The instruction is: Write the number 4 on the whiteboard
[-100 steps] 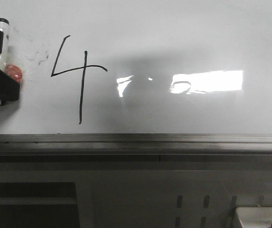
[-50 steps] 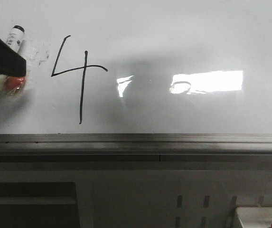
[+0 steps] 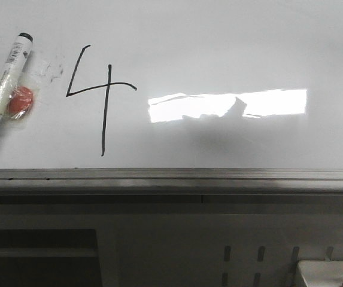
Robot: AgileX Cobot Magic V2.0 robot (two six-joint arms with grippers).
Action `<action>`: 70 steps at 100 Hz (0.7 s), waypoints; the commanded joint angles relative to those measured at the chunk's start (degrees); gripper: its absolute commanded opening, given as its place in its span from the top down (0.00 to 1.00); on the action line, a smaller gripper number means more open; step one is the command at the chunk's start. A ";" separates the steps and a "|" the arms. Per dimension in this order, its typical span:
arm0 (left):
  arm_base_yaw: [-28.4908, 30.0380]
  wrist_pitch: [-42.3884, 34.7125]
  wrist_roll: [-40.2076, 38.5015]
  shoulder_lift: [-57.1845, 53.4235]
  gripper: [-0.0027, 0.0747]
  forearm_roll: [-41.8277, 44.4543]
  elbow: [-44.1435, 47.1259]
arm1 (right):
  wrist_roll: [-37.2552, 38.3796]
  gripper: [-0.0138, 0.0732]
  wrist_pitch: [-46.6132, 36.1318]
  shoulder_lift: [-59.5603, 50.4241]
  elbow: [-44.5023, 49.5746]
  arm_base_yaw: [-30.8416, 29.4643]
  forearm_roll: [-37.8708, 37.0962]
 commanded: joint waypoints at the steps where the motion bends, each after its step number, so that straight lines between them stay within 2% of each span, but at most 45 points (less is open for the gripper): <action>1: -0.03 -3.75 0.24 -5.09 0.99 5.11 1.04 | 0.30 0.90 -12.65 -7.17 6.85 -0.32 -0.08; 11: -0.03 -3.83 0.24 -11.37 0.99 7.46 5.10 | 0.30 0.90 -17.49 -14.48 16.33 -0.32 -0.08; 31: -0.03 -3.52 0.24 -18.95 0.99 7.32 8.55 | 0.30 0.90 -17.73 -25.75 28.58 -0.32 -0.02; 48: -0.03 -3.41 0.24 -19.59 0.99 7.32 8.55 | 0.30 0.90 -17.43 -30.97 32.22 -0.32 -0.02; 70: -0.03 -3.41 0.24 -19.59 0.99 7.32 8.55 | 0.30 0.90 -15.60 -31.28 32.41 -0.32 -0.02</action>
